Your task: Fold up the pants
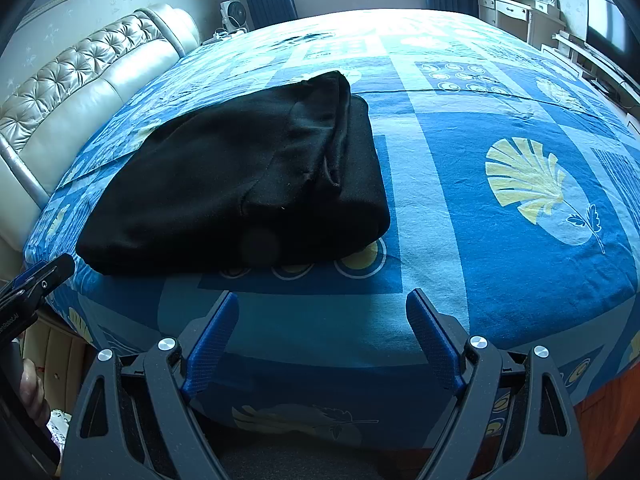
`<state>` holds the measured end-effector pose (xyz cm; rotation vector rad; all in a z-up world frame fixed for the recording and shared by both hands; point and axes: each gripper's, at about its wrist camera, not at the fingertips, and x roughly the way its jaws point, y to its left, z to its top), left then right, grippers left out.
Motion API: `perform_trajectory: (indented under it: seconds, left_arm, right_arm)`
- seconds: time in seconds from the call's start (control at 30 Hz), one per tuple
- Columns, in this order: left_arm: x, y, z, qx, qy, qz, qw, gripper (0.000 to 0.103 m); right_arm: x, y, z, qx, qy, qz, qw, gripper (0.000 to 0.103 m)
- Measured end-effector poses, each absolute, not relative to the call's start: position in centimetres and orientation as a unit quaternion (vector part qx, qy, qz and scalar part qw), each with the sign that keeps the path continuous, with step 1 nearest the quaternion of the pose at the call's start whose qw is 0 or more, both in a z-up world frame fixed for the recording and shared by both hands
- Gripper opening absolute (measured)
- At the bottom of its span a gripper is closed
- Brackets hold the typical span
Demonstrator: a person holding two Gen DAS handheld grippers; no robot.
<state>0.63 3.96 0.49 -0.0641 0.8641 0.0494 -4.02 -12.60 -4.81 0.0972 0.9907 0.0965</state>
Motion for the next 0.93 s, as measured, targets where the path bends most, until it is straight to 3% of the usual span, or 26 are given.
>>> perform_trajectory:
  seconds: [0.43,0.5,0.63,0.93]
  left_arm:
    - [0.5,3.8,0.6,-0.027,0.418,0.022,0.908,0.096]
    - [0.5,3.9,0.9,-0.035,0.413,0.021,0.910,0.101]
    - [-0.1,4.5,2.1,-0.063,0.384,0.022,0.921,0.101]
    - [-0.8,2.9,2.9,-0.024,0.363,0.017,0.931,0.101]
  right_arm:
    - [-4.1,-12.4,-5.1,0.045,0.478,0.048,0.876,0.085]
    - [-4.2,-12.4,-5.1,0.045,0.478,0.048,0.876,0.085]
    - [-4.2,-12.3,-5.2,0.046,0.478,0.054,0.876,0.085]
    - [-4.2,-13.1,-3.6,0.060,0.454,0.056,0.887,0.085]
